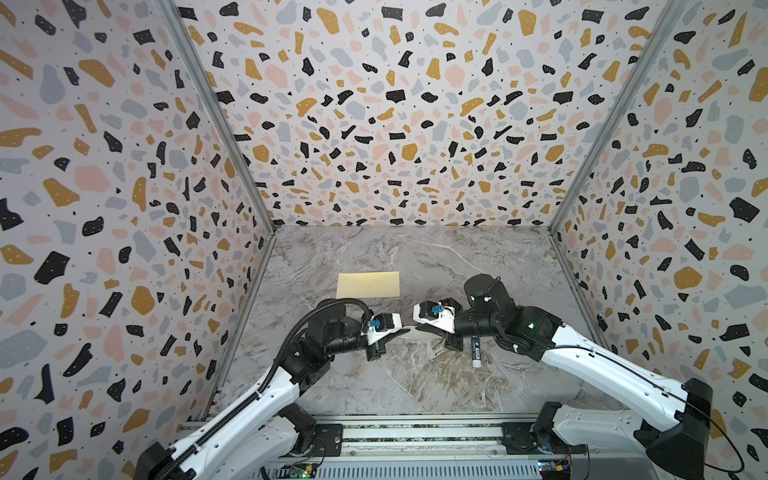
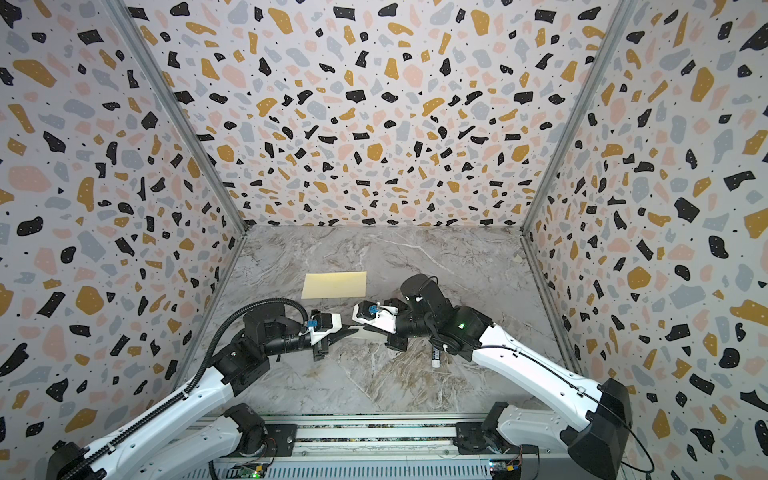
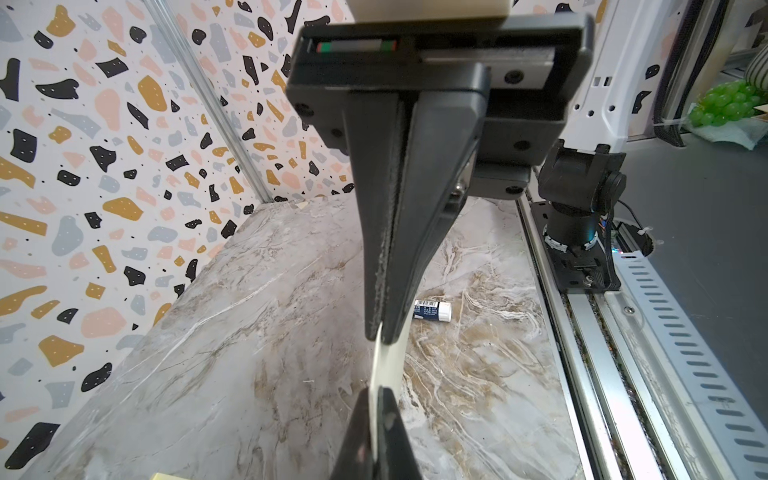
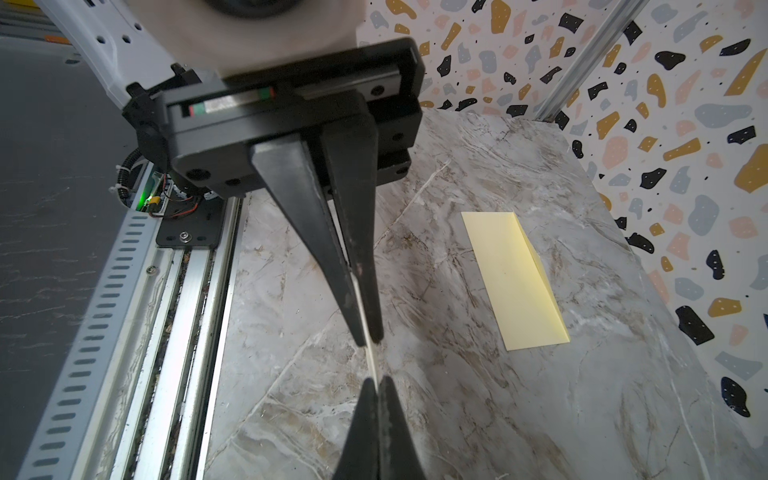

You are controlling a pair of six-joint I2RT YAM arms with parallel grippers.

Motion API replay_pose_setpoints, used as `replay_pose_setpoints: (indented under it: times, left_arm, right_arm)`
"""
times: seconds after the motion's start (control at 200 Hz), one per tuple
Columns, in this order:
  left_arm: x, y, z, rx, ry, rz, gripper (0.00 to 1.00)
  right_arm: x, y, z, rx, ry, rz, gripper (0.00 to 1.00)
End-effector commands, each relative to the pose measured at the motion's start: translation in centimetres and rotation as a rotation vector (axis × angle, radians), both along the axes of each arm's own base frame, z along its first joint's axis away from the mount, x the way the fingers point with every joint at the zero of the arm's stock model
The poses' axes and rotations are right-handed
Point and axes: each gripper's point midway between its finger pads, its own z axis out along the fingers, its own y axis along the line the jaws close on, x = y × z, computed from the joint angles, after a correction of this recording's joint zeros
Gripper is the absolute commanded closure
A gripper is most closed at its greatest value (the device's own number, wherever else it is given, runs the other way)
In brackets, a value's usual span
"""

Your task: Place the letter into the envelope and seal it

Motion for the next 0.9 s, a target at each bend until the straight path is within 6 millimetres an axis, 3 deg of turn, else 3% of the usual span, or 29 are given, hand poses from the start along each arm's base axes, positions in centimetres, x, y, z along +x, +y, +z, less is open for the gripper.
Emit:
replay_pose_setpoints:
  times: [0.0,0.26,0.896]
  left_arm:
    - [-0.3,-0.1,1.5,-0.033,-0.043,-0.017,1.0]
    - [-0.3,0.2,2.0,-0.051,-0.077,-0.003,1.0]
    - [0.2,0.6,2.4,-0.056,-0.108,0.045,1.0]
  right_arm:
    - [0.0,-0.1,2.1,0.037,-0.041,-0.004,0.99]
    - [1.0,-1.0,1.0,0.002,-0.044,-0.074,0.86]
    - [3.0,-4.5,-1.9,-0.049,0.008,-0.18,0.89]
